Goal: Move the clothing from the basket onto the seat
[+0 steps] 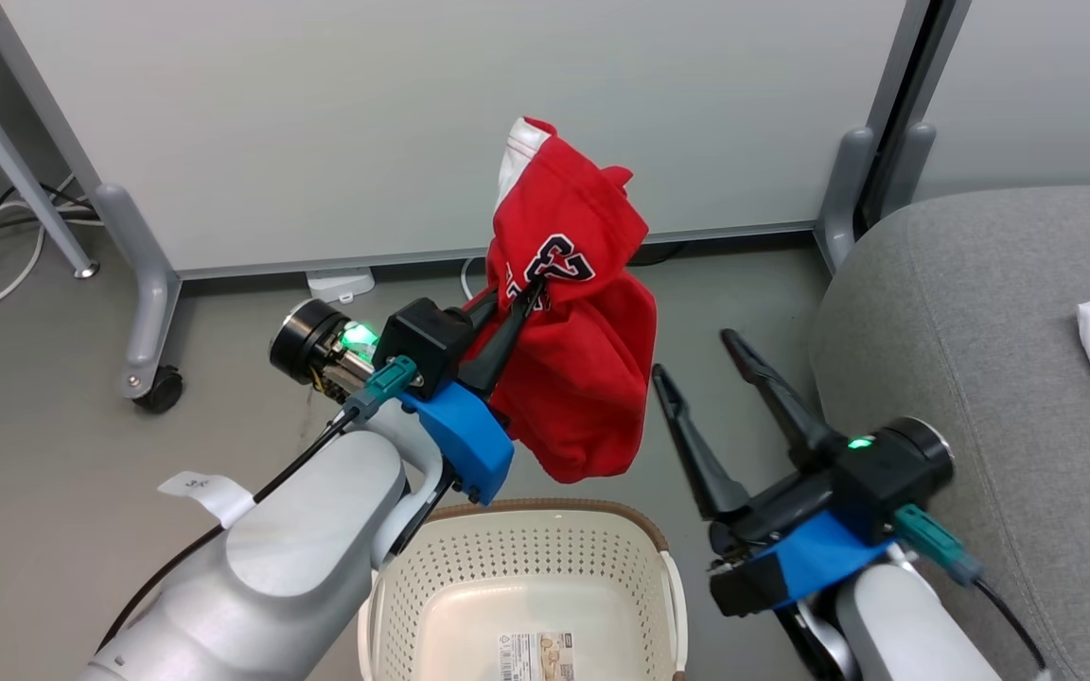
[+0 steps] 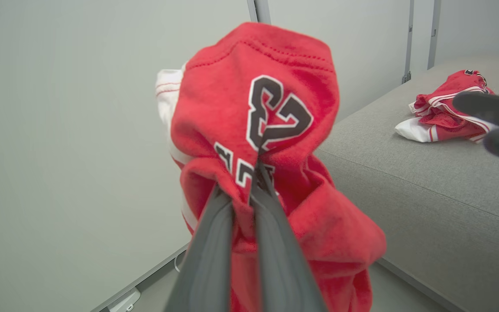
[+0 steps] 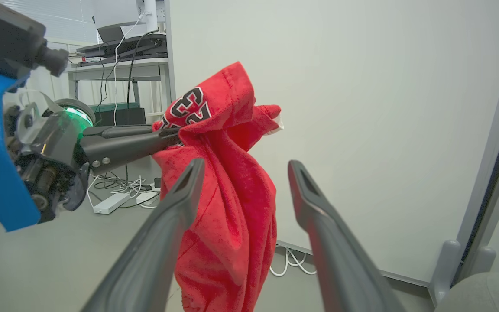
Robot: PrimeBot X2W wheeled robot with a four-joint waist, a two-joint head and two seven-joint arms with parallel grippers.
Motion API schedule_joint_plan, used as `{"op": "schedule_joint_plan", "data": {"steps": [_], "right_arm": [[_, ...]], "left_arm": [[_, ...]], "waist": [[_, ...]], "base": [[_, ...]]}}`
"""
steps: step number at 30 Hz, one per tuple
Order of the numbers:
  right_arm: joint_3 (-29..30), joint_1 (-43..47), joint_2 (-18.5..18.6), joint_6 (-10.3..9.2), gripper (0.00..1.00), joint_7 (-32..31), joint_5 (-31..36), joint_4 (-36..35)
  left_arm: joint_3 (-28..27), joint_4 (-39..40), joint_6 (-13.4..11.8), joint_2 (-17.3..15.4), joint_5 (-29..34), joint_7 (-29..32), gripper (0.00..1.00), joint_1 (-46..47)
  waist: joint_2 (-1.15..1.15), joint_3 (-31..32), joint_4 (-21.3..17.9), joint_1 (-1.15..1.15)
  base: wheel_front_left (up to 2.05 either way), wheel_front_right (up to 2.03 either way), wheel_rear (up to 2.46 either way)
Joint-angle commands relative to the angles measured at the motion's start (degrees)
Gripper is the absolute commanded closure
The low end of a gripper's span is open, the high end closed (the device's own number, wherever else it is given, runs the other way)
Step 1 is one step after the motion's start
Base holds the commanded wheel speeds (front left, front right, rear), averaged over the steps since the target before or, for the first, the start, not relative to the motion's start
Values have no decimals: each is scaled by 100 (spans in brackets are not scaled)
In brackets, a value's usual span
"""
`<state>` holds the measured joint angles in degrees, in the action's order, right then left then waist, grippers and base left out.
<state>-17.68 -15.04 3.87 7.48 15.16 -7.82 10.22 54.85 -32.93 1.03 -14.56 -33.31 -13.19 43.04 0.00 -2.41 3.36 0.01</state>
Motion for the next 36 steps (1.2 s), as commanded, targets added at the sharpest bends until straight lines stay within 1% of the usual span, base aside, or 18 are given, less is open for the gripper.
{"op": "schedule_joint_plan", "data": {"steps": [1,7,12,16,17,20,21,22,27,36], "right_arm": [[-179,-213,59,3,0,-1,-1,176],[-685,-938,91,3,0,-2,29,970],[-1053,-1505,85,3,0,-2,144,1821],[-1187,-1858,22,3,0,-1,215,2372],[-1187,-1858,22,3,0,-1,215,2372],[-1198,-2074,-44,3,0,-1,174,2715],[-1205,-2129,-59,3,64,-1,156,2800],[-1209,-2191,-74,3,100,-2,133,2853],[-1244,-2299,-102,3,100,-1,20,2904],[-1219,-2172,-104,3,100,-1,-90,2823]], "left_arm": [[18,36,-29,-5,17,-7,100,98],[71,108,-44,100,69,-13,100,223],[150,140,-13,206,111,-18,100,310],[210,160,4,333,127,-41,100,359],[210,160,4,333,127,-41,100,359],[225,164,18,378,143,-59,100,423],[232,160,23,397,147,-57,100,436],[238,152,26,412,151,-62,100,441],[250,89,47,453,141,-93,100,446],[247,-3,55,453,101,-129,100,414]], "waist": [[0,-52,37,-1],[0,-213,148,-1],[0,-321,264,-1],[0,-389,327,-1],[0,-389,327,-1],[0,-434,350,-1],[0,-445,356,-1],[0,-453,360,-1],[0,-457,362,-1],[0,-405,319,-1]], "base": [[0,0,0],[0,0,0],[0,0,0],[0,0,0],[0,0,0],[0,0,0],[0,0,0],[0,0,0],[0,0,0],[0,0,0]]}}
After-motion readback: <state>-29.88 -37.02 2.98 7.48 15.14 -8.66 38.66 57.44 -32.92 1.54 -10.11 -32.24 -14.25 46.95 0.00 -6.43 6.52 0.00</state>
